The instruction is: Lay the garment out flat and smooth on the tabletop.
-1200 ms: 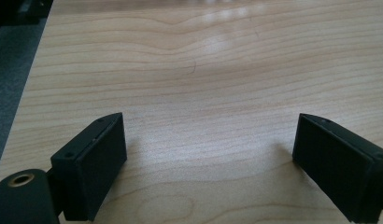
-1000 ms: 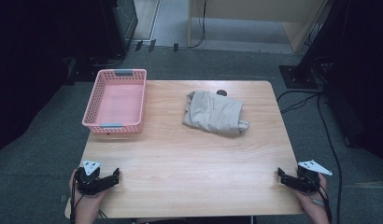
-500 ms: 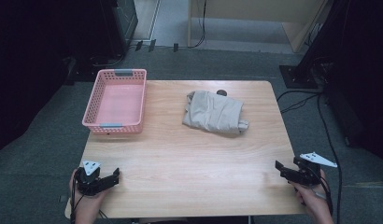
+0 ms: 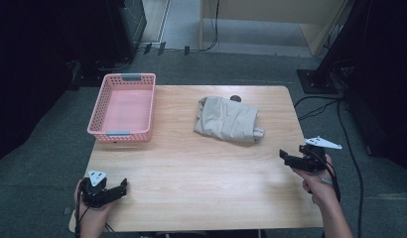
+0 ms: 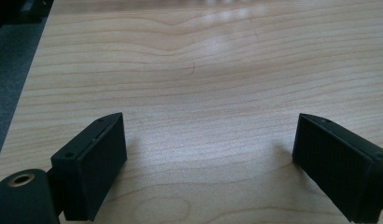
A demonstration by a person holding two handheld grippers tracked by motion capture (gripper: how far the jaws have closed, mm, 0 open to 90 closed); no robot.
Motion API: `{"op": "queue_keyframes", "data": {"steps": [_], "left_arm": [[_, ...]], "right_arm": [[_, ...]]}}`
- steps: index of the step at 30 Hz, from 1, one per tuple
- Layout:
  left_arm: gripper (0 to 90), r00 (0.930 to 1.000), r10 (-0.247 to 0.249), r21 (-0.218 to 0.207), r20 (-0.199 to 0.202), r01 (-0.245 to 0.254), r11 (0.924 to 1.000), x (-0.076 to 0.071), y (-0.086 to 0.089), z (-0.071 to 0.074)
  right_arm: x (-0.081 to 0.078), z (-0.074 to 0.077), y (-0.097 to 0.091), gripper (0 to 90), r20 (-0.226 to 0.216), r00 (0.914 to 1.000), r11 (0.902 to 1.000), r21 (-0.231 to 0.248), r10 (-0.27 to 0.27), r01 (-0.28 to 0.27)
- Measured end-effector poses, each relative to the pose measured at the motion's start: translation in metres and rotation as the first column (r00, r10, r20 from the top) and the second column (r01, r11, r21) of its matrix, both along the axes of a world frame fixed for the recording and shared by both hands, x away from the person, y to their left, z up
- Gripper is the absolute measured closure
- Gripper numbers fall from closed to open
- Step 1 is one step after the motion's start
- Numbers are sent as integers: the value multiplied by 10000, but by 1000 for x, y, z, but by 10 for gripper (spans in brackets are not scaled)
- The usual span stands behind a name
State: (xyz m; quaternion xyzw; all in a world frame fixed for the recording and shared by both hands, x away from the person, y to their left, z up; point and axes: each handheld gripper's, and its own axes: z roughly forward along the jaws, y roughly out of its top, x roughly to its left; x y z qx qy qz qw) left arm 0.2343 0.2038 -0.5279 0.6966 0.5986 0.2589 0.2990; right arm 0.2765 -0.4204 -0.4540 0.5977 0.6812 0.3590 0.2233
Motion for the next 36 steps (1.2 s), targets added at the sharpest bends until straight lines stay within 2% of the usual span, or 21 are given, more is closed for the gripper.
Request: {"op": "queue_keyframes", "data": {"steps": [4,16,20,29,36], "left_arm": [[103,10000,3,-4,-5,-3,10000,0,0,0],[104,10000,-13,-7,2,13,10000,0,0,0],[103,10000,-12,-6,1,12,10000,0,0,0],[103,10000,-13,-5,1,13,10000,0,0,0],[103,10000,-12,-4,2,12,10000,0,0,0]], "right_arm": [[12,5,5,176,-41,10000,10000,76,50,-50],[40,13,27,176,-118,9991,9990,-183,402,-404],[51,17,33,176,-46,9988,9988,64,481,-480],[70,21,40,176,-118,9991,9987,291,415,-412],[84,15,46,180,-394,9988,9955,912,275,-238]]}}
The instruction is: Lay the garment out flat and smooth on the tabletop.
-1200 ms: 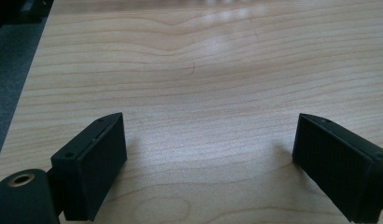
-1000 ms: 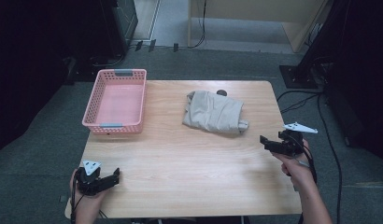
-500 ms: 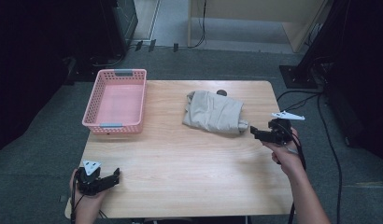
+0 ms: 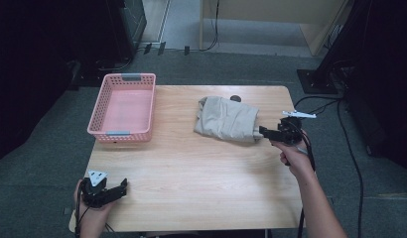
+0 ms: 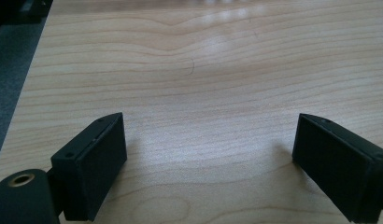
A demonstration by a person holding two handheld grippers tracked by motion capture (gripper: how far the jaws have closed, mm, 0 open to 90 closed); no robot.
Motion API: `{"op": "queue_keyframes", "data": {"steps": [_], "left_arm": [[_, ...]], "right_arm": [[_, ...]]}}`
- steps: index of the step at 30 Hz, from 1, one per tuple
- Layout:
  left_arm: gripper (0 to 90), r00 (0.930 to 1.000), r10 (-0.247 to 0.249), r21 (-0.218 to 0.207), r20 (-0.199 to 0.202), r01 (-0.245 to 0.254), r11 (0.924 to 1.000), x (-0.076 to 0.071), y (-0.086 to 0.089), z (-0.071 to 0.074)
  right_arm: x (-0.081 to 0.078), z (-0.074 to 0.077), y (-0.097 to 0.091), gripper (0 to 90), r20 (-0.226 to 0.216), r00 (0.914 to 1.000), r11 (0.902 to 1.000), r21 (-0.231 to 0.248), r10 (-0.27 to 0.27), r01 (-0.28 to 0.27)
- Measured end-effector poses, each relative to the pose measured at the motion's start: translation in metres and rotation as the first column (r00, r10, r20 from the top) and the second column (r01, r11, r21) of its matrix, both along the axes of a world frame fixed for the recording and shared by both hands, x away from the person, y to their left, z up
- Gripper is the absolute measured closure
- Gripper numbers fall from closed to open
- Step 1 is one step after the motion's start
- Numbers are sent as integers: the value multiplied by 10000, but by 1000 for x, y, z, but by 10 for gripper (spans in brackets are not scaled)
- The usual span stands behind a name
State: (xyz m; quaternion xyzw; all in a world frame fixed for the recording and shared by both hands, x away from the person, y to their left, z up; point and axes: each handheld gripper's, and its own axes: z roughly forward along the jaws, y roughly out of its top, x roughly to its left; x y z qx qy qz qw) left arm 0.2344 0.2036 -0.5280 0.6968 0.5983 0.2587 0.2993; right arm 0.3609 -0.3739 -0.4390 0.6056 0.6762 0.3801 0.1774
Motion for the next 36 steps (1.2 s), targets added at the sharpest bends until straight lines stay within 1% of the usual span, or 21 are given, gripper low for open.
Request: {"op": "queue_keyframes", "data": {"steps": [3,4,6,9,10,11,13,14,15,16,17,19,20,21,25,27,29,30,31,32,36], "left_arm": [[103,10000,-4,1,-2,4,10000,0,0,0],[103,10000,-5,0,1,5,10000,0,0,0],[103,10000,-11,-2,2,11,10000,0,0,0],[103,10000,-13,-3,4,13,10000,0,0,0],[103,10000,-18,-5,4,18,10000,0,0,0],[104,10000,-28,-7,3,28,10000,0,0,0],[103,10000,-30,-4,4,30,10000,0,0,0],[103,10000,-38,-5,3,38,10000,0,0,0],[103,10000,-38,-5,3,38,10000,0,0,0],[103,10000,-49,-2,-1,49,10000,0,0,0],[103,10000,-55,1,-2,55,10000,0,0,0],[103,10000,-61,4,-1,61,10000,0,0,0],[103,10000,-72,9,1,72,10000,0,0,0],[103,10000,-72,7,1,72,10000,0,0,0],[103,10000,-74,9,0,74,10000,0,0,0],[103,10000,-72,11,4,72,10000,0,0,0],[104,9999,-115,-7,10,115,9999,0,-1,0],[103,9999,-115,-7,10,115,9999,0,-1,0],[103,9999,-126,-7,-1,126,9999,0,-1,0],[103,9999,-129,-12,4,129,9999,0,-1,0],[103,9999,-143,-7,1,143,9999,0,-1,0]], "right_arm": [[6,-5,8,185,-134,9999,10000,80,-4,5],[7,-7,11,219,-173,9998,10000,80,5,-4],[13,-13,19,243,-343,9994,9999,120,-1,5],[16,-17,24,274,-386,9992,9998,191,91,-84],[19,-20,29,338,-449,9989,9997,233,119,-108],[19,-21,31,368,-442,9990,9996,256,112,-101],[20,-23,34,392,-449,9989,9994,327,138,-124],[22,-26,37,488,-479,9984,9990,353,286,-269],[22,-26,37,488,-479,9984,9990,353,286,-269],[22,-29,41,549,-501,9977,9983,402,447,-427],[21,-30,42,583,-553,9971,9978,422,526,-503],[20,-34,46,647,-584,9962,9978,205,646,-635],[20,-34,46,647,-584,9962,9978,205,646,-635],[19,-37,50,722,-623,9956,9974,-134,695,-705],[13,-44,50,830,-606,9953,9966,-271,762,-780],[11,-48,50,853,-600,9945,9955,-351,857,-879],[9,-53,49,856,-673,9925,9926,-593,1018,-1058],[9,-53,49,856,-673,9925,9926,-593,1018,-1058],[8,-56,49,859,-750,9920,9915,-731,1019,-1074],[6,-62,49,860,-904,9906,9887,-1000,1024,-1114],[3,-69,48,861,-940,9905,9871,-1156,1004,-1111]]}}
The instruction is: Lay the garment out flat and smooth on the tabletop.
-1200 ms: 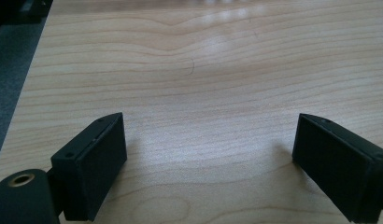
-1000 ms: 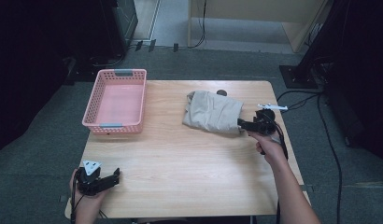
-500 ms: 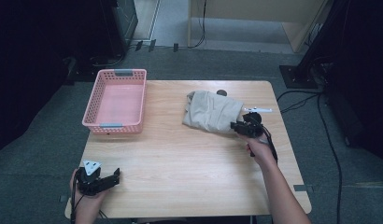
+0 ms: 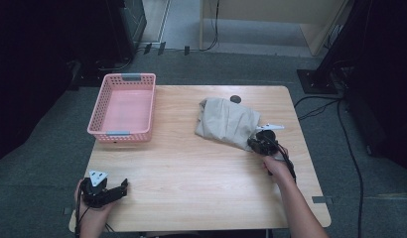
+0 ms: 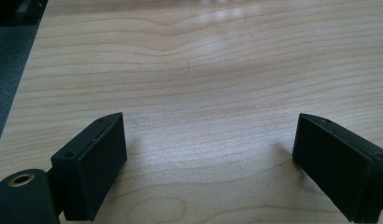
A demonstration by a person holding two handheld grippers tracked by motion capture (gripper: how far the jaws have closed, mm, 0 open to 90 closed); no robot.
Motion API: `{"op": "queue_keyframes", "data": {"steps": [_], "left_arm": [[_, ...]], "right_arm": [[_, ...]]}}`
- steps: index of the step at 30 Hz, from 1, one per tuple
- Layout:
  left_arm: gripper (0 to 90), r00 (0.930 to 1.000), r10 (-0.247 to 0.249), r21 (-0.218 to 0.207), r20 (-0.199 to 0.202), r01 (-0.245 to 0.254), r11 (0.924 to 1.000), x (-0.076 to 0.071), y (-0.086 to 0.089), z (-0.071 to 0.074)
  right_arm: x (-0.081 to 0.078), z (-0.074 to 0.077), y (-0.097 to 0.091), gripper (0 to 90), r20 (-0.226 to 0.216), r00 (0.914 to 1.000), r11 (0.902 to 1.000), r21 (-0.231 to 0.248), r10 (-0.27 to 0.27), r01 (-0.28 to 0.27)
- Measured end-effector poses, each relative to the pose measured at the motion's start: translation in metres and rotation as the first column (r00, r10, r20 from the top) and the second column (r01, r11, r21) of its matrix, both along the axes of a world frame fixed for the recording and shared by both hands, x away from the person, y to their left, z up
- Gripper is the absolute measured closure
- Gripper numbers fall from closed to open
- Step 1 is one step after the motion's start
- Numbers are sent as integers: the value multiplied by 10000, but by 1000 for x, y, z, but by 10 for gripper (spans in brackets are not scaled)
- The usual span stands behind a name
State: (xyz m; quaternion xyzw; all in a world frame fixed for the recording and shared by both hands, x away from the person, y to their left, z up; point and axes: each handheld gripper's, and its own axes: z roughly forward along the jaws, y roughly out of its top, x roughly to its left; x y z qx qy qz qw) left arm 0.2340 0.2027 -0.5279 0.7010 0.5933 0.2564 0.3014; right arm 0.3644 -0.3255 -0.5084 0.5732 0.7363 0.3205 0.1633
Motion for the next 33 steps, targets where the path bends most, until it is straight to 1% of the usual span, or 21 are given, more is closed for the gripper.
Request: {"op": "queue_keyframes", "data": {"steps": [2,3,5,7,8,9,11,14,15,16,17,18,20,21,22,23,24,28,31,32,33], "left_arm": [[103,10000,0,-1,5,0,10000,0,0,0],[103,10000,-29,-33,11,29,10000,0,0,0],[103,10000,-47,-113,23,47,9999,0,0,0],[104,9999,-141,-127,7,141,9998,-1,0,0],[103,9997,-259,-27,1,259,9997,-2,-3,0],[104,9997,-259,-27,1,259,9997,-2,-3,0],[120,9997,-231,24,21,231,9997,-3,-6,0],[122,9998,1,276,183,-6,9996,-4,-9,1],[122,9998,41,250,178,-46,9997,-4,-8,2],[121,9998,68,114,212,-71,9999,-4,-9,2],[122,9993,69,-65,360,-67,10000,-5,-10,5],[122,9987,79,-126,505,-73,9999,-6,-12,6],[122,9973,-94,-145,724,105,9998,-7,-19,9],[121,9966,-235,-147,790,247,9996,-8,-22,10],[122,9966,-235,-147,790,247,9996,-8,-22,10],[122,9949,-480,-177,890,498,9986,-8,-30,12],[122,9949,-480,-177,890,498,9986,-8,-30,12],[122,9919,-802,-312,983,836,9960,-7,-44,16],[122,9888,-1039,-316,1067,1079,9937,-7,-54,19],[122,9865,-1221,-313,1096,1262,9915,-7,-60,20],[122,9865,-1221,-313,1096,1262,9915,-7,-60,20]], "right_arm": [[-4,-7,-2,861,30,10000,10000,-7,-30,30],[-6,-8,-3,861,184,9998,10000,39,34,-34],[-11,-11,-5,867,363,9993,9998,142,94,-100],[-13,-11,-7,870,391,9992,9997,216,65,-73],[-18,-12,-8,877,496,9987,9998,152,140,-147],[-18,-12,-8,877,496,9987,9998,152,140,-147],[-25,-13,-9,888,646,9977,9997,36,223,-226],[-29,-14,-9,891,795,9962,9993,-84,360,-354],[-34,-15,-9,893,884,9950,9988,-147,471,-459],[-36,-15,-10,894,928,9944,9986,-142,513,-501],[-38,-16,-10,894,999,9934,9983,-141,572,-560],[-41,-16,-11,896,1016,9930,9981,-81,608,-603],[-45,-17,-12,896,1121,9916,9979,11,650,-655],[-47,-18,-13,897,1158,9908,9975,12,704,-710],[-49,-18,-13,897,1190,9899,9970,14,771,-778],[-51,-18,-14,897,1162,9898,9965,72,820,-834],[-52,-18,-14,898,1164,9892,9958,99,893,-911],[-58,-19,-14,898,1195,9871,9939,134,1067,-1091],[-64,-19,-13,899,1256,9835,9913,18,1303,-1316],[-67,-19,-12,899,1255,9814,9893,1,1450,-1462],[-69,-19,-12,900,1284,9802,9884,12,1507,-1521]]}}
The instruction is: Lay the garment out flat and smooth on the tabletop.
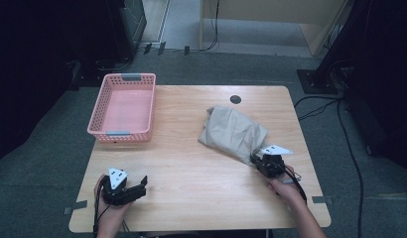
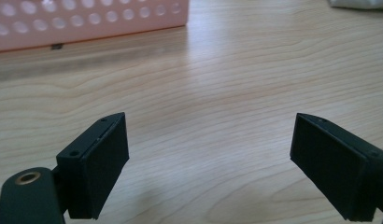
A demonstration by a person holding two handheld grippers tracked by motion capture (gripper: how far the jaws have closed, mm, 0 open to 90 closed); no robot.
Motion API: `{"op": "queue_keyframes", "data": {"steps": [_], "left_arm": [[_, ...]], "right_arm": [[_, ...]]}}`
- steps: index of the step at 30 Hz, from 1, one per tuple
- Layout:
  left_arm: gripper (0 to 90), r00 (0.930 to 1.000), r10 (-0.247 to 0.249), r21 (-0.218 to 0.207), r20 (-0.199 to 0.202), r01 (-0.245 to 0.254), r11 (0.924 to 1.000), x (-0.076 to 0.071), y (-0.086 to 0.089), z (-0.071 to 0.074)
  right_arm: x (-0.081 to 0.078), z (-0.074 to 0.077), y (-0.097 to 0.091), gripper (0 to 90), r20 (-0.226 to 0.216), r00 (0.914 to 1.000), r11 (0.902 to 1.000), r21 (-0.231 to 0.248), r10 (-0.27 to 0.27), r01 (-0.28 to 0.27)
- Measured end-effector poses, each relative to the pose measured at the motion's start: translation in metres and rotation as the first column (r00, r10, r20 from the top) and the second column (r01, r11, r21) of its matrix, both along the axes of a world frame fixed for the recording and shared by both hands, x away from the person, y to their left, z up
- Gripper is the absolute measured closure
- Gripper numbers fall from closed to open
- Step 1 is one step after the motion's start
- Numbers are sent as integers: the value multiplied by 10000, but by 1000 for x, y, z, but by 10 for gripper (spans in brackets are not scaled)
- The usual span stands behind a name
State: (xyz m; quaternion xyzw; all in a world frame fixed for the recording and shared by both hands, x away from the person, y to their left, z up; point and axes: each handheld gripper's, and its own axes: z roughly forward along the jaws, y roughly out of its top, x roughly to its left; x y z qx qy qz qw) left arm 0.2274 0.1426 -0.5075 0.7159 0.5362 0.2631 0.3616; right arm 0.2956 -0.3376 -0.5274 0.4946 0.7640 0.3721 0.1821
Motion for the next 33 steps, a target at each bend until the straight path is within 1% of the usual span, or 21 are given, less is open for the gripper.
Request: {"op": "queue_keyframes", "data": {"steps": [1,3,6,8,9,10,14,18,19,20,22,25,30,33], "left_arm": [[122,9998,-168,-1,59,168,9999,0,-6,1],[122,9997,-234,-9,69,234,9997,1,-9,1],[122,9989,-459,-7,135,459,9989,3,-18,3],[122,9985,-544,-202,116,547,9983,4,-22,5],[122,9985,-544,-202,116,547,9983,4,-22,5],[122,9977,-655,-377,184,662,9971,5,-26,7],[122,9964,-800,-340,293,810,9961,7,-33,10],[122,9940,-990,-464,473,1012,9938,11,-44,13],[122,9940,-990,-464,473,1012,9938,11,-44,13],[122,9925,-1076,-456,573,1102,9929,13,-48,13],[122,9920,-1120,-448,583,1147,9924,15,-50,13],[122,9907,-1242,-438,552,1267,9910,17,-56,12],[122,9890,-1389,-414,514,1411,9891,20,-64,10],[122,9882,-1462,-421,464,1482,9881,23,-68,8]], "right_arm": [[-2,0,0,900,-12,10000,10000,47,70,-70],[-3,0,0,900,-21,9999,9999,107,124,-124],[-8,-2,-1,900,-44,9991,9985,347,418,-416],[-11,-2,0,900,-42,9988,9982,365,481,-479],[-11,-2,0,900,-42,9988,9982,365,481,-479],[-13,-1,1,900,-74,9981,9976,346,608,-605],[-16,-2,2,900,-93,9966,9959,415,814,-810],[-21,-2,3,900,-87,9938,9927,487,1106,-1101],[-21,-2,3,900,-87,9938,9927,487,1106,-1101],[-23,-2,4,900,-98,9923,9912,495,1231,-1225],[-24,-2,5,900,-110,9915,9903,523,1294,-1287],[-29,-2,7,900,-157,9870,9853,619,1602,-1589],[-35,-2,11,900,-115,9820,9807,546,1885,-1876],[-38,-2,13,900,-97,9770,9758,526,2130,-2122]]}}
